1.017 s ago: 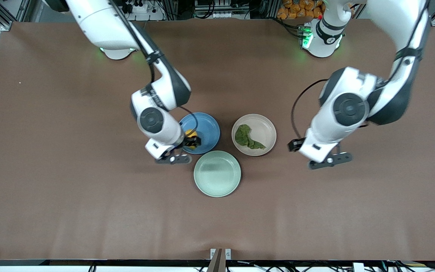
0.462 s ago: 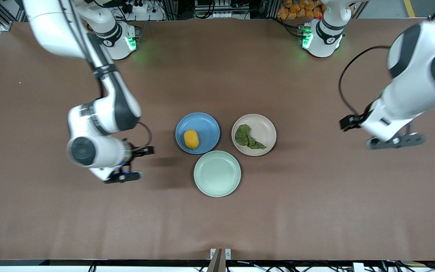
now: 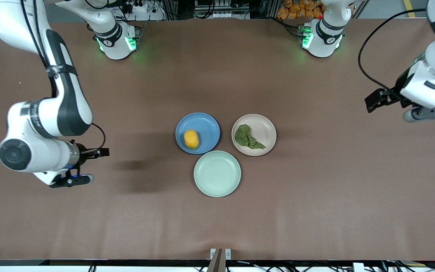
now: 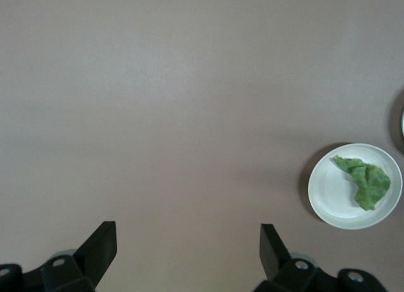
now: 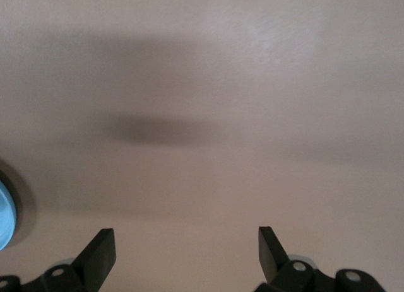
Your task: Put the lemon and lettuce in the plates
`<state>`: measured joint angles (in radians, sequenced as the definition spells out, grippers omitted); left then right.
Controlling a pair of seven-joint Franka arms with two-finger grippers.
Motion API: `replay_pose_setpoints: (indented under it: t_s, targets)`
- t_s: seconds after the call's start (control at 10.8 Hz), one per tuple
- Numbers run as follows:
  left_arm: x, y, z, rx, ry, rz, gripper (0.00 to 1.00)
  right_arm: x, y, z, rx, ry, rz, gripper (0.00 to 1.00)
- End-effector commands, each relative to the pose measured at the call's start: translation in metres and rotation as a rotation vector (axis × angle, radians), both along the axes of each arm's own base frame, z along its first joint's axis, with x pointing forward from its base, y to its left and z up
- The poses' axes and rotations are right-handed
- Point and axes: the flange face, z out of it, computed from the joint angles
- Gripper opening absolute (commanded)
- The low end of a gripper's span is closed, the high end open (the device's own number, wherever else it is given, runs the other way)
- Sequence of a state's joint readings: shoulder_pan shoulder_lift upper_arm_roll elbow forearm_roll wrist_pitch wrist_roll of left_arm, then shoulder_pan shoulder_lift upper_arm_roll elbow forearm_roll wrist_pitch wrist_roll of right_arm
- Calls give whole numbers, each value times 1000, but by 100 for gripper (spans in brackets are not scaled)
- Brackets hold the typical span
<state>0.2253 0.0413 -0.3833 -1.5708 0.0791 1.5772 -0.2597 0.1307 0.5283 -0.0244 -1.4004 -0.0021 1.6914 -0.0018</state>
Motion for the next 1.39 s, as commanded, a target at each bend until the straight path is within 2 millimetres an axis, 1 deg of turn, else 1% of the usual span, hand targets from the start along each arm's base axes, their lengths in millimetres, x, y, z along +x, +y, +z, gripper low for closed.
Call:
replay_pose_setpoints:
  t_s: [0.0,0.09,0.28,0.37,0.46,0.55,0.65,0.74,0.83,1.02,1.11,1.29]
  targets:
    - [-11,16,20,-49,-5,-15,100,-14,-18,50,-15,-21,-14,100]
    - [-13,15,23,-62,-6,-21,100,-19,-23,75,-11,-51,-19,100]
    - [-21,13,31,-56,-3,-21,100,-36,-18,108,-8,-39,-1,100]
    - [-23,13,33,-55,-3,-24,100,-44,-21,145,12,-90,-10,100]
    - [-26,12,37,-55,-7,-27,100,-57,-22,165,14,-113,-14,100]
    - [-27,12,39,-56,-10,-29,100,-79,-17,183,18,-130,-12,100]
    - [-28,10,40,-63,-10,-49,100,-97,-36,193,21,-134,-30,100]
    - [-28,10,40,-68,-8,-61,100,-112,-33,204,25,-146,-21,100]
    - [-26,26,40,-76,-7,-40,100,-124,-32,215,21,-162,-19,100]
    - [-26,33,41,-86,-7,-88,100,-139,-40,243,20,-213,-34,100]
    - [-26,37,41,-88,-4,-90,100,-141,-42,249,17,-224,-35,100]
    - [-27,29,40,-89,3,-103,100,-147,-51,258,7,-180,-48,100]
